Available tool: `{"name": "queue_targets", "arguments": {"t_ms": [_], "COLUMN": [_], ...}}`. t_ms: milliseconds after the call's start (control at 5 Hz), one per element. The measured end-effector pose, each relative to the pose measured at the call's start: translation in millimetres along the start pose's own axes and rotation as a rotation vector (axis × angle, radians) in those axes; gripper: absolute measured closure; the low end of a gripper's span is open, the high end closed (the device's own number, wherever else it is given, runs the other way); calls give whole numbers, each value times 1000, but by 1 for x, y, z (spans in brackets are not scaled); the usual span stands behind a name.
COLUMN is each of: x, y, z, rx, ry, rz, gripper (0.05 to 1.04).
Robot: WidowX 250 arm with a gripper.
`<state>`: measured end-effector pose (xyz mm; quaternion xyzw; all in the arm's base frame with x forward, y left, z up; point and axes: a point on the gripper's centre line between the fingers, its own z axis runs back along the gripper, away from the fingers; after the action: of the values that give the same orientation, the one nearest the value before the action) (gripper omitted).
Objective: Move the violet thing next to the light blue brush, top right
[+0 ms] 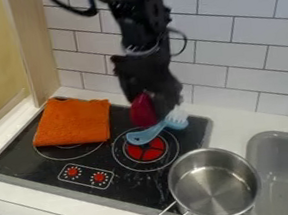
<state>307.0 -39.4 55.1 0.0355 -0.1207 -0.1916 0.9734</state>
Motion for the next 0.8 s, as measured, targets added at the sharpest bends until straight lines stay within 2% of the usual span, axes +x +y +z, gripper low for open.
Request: {"name": "queue_targets", "arguments": {"t_ms": [400, 800], "x": [40, 62], "y": [-24, -56], "z": [-19, -41], "rx": [-24, -62], "ry": [3, 24], "rz": [-122, -215], "gripper": [368, 368]}}
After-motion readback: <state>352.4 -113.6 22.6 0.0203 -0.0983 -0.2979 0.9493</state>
